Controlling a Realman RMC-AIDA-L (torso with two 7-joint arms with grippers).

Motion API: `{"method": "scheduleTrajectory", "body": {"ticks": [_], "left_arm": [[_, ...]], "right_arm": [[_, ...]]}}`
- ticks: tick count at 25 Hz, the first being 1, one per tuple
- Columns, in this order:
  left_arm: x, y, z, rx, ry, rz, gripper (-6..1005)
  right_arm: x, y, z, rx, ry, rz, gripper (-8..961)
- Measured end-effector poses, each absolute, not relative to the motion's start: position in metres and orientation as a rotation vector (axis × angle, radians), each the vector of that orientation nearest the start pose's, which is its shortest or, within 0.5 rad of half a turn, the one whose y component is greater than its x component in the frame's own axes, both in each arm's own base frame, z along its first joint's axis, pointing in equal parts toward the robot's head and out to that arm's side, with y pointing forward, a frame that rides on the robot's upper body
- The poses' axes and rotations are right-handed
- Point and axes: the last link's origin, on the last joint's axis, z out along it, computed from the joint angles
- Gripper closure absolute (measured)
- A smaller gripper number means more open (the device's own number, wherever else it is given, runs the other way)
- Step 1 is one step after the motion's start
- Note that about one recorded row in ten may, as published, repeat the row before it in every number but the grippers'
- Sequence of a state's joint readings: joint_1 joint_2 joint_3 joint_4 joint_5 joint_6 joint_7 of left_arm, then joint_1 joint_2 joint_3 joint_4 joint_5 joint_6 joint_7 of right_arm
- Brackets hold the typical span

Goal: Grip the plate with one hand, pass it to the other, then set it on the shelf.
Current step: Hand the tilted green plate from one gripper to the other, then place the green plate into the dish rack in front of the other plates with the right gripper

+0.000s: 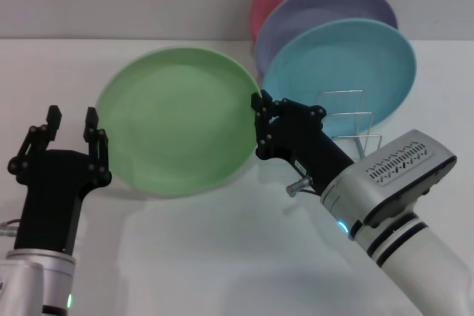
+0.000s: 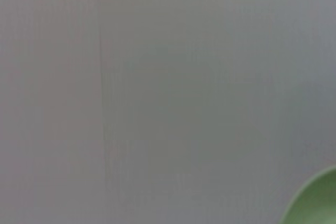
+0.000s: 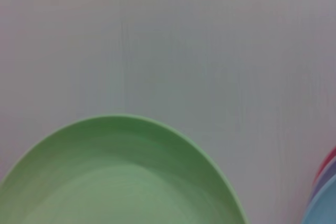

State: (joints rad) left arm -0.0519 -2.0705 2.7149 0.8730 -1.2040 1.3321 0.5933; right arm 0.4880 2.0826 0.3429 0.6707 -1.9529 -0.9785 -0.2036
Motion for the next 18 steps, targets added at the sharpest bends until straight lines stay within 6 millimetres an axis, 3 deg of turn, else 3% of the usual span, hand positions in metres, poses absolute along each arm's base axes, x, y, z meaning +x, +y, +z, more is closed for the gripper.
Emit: {"method": "scheduleTrajectory", "body": {"ticks": [8,15,18], "left_arm": [[-0.253,0.219,-0.043,-1.348,-0.453,-0.822,578],[-0.284,0.223,-0.016,-1.23,-0.552,-1.054,570],[-0.289,0.225,-0.015,-1.237,-0.563,-1.068,566]], "right_arm": [[0.195,0.306,-0.124,-1.98,0.474,0.856,935],[0.191,0.301,-0.104,-1.869,0.358,0.937,934],[0.191,0.291,-0.093,-1.81,0.278,0.988,934]]}}
